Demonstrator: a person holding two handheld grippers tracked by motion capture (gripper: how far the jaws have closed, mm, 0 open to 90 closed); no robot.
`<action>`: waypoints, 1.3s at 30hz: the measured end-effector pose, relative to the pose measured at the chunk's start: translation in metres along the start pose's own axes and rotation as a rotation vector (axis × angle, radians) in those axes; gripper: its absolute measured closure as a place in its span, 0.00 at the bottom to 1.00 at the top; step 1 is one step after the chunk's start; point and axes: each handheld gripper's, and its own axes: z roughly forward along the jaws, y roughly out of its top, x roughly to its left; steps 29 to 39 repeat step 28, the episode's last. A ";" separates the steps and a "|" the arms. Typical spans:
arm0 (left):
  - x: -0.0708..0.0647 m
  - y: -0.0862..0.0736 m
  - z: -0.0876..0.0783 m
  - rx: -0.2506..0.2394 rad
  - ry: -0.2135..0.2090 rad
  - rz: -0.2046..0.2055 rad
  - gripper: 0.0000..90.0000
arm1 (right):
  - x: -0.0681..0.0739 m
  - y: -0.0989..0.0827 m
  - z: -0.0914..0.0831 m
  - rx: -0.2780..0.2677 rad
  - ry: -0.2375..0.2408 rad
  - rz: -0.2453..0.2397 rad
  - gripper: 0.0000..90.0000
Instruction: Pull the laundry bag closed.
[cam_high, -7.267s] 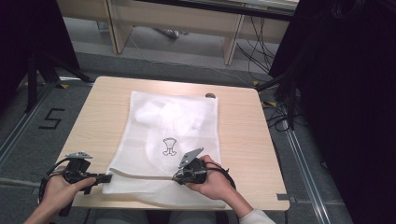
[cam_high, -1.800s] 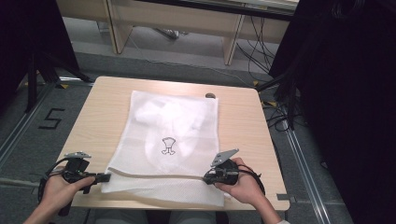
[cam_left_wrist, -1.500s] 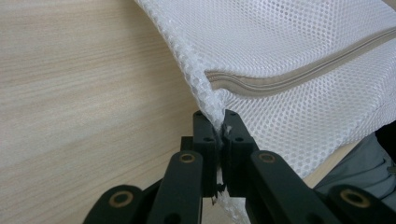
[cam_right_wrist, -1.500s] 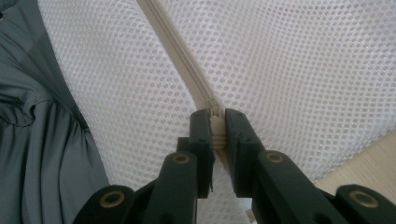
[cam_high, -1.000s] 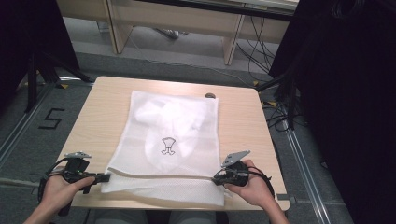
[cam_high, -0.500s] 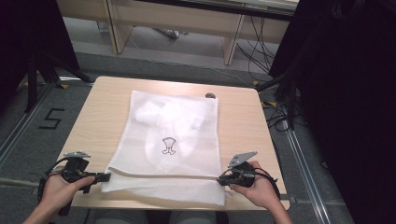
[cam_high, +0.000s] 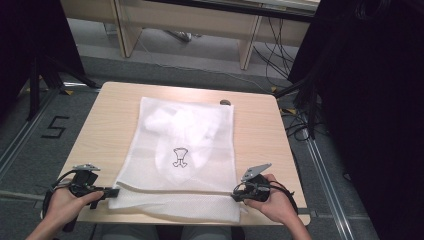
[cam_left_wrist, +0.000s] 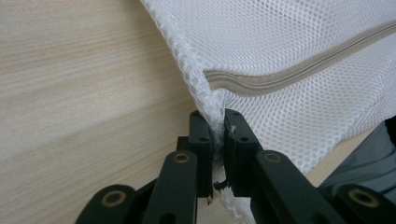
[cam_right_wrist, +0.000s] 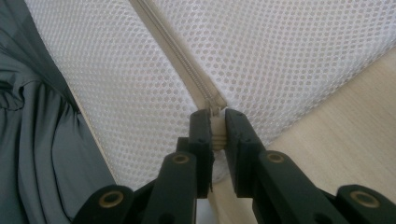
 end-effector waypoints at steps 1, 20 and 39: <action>0.000 0.000 0.001 0.012 0.009 0.014 0.87 | 0.000 0.000 0.001 -0.003 0.001 0.004 0.90; 0.012 -0.002 -0.008 -0.101 0.168 0.091 0.42 | -0.003 0.007 -0.010 -0.307 -0.148 0.209 0.71; 0.013 -0.003 -0.010 -0.132 0.171 0.090 0.43 | -0.004 0.008 -0.004 -0.323 -0.173 0.211 0.70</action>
